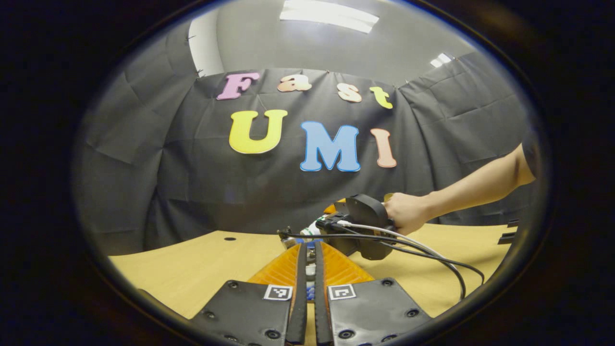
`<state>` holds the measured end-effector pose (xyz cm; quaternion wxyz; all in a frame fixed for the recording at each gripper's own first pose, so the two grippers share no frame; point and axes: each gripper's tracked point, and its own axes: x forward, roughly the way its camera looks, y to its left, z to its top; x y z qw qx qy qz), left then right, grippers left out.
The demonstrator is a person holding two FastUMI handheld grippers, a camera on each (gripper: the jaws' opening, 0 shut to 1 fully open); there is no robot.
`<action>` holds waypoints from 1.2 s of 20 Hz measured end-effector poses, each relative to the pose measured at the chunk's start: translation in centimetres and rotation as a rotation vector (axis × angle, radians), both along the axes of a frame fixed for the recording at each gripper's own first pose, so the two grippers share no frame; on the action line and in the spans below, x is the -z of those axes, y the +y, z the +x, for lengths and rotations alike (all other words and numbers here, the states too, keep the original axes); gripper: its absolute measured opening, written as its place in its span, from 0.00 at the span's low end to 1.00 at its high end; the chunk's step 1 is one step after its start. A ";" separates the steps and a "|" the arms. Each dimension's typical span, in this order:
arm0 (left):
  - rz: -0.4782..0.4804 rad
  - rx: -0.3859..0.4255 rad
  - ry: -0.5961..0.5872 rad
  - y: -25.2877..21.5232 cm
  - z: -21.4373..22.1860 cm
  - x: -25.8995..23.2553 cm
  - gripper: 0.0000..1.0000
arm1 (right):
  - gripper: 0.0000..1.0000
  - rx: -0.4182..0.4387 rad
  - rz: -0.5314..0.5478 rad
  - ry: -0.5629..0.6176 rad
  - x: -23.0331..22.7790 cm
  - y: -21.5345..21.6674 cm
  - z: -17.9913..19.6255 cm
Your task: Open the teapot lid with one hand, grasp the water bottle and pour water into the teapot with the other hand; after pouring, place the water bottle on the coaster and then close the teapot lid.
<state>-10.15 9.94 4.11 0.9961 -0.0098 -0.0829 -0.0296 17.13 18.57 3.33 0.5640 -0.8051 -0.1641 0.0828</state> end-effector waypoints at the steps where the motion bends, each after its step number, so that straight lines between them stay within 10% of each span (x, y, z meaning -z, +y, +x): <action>1: -0.014 0.011 0.001 -0.2 -0.1 0.1 0.17 | 0.73 -0.001 -0.001 0.003 0.0 0.0 0.0; 24: -0.035 0.005 0.010 0.2 0.0 0.4 0.17 | 0.73 -0.052 -0.129 -0.103 -0.7 0.9 -0.7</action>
